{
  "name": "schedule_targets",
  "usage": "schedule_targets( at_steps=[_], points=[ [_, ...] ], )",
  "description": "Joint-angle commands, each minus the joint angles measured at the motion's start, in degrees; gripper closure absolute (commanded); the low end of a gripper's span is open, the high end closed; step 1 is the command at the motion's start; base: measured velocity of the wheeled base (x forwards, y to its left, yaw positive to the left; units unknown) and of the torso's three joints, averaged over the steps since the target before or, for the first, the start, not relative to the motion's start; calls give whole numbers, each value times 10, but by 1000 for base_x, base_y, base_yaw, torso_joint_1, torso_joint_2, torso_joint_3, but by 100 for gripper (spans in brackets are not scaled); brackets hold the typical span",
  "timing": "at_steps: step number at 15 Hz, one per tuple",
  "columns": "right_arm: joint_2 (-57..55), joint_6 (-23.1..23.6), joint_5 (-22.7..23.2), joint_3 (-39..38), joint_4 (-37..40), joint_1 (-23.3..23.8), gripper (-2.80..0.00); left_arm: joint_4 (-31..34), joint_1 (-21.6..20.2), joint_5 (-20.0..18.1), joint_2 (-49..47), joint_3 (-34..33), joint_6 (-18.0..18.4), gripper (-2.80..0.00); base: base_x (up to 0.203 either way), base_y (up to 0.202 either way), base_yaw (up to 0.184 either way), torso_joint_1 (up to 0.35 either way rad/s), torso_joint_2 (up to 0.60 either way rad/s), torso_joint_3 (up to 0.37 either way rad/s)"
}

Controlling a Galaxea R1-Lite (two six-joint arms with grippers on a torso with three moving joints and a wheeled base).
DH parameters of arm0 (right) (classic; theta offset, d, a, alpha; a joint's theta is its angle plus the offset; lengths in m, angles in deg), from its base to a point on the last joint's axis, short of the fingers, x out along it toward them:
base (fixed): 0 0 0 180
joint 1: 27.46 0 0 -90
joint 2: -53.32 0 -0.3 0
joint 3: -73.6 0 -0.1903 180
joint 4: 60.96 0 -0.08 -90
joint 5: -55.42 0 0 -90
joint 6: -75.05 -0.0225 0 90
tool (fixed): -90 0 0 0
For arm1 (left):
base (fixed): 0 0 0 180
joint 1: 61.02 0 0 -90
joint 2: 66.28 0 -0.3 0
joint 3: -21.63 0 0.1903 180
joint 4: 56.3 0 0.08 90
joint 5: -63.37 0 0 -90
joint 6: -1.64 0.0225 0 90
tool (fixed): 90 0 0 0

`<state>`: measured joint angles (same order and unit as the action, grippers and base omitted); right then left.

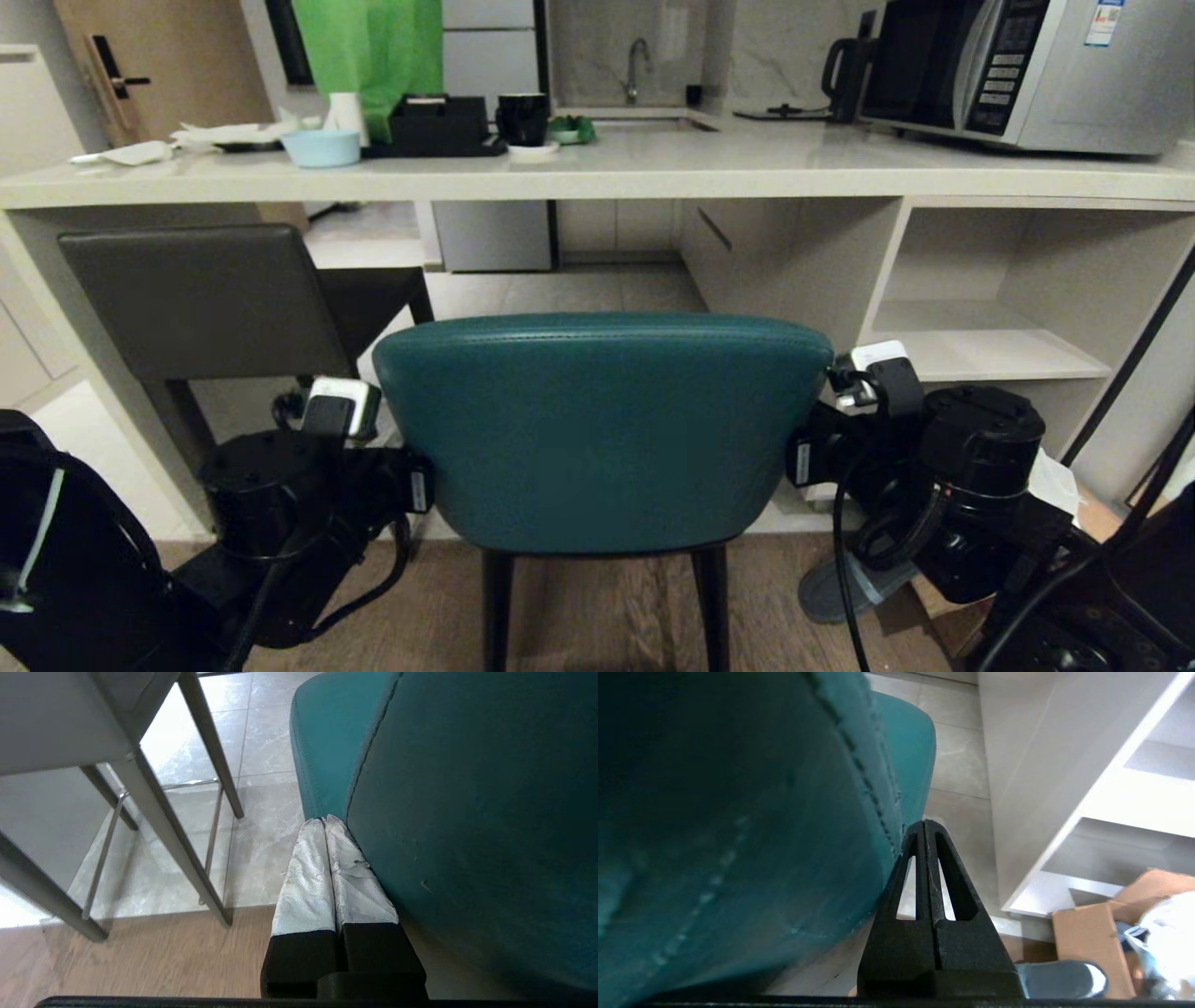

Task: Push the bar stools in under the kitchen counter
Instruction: Push the blue chair back under the dining table

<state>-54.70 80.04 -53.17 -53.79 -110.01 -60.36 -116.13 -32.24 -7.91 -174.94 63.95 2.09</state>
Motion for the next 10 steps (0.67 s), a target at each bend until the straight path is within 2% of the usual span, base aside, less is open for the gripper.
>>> schedule_targets(
  at_steps=[1,6,10],
  points=[
    [-2,0,1,-1,0,0,0,5,-15,9,0,33,2,0,0,0,0,0,0,0],
    [-13,-1,1,16,3,2,0,29,-52,4,-21,83,15,0,0,0,0,0,0,0],
    [-16,-1,1,40,16,4,0,10,-60,2,-30,50,14,0,0,0,0,0,0,0]
  ],
)
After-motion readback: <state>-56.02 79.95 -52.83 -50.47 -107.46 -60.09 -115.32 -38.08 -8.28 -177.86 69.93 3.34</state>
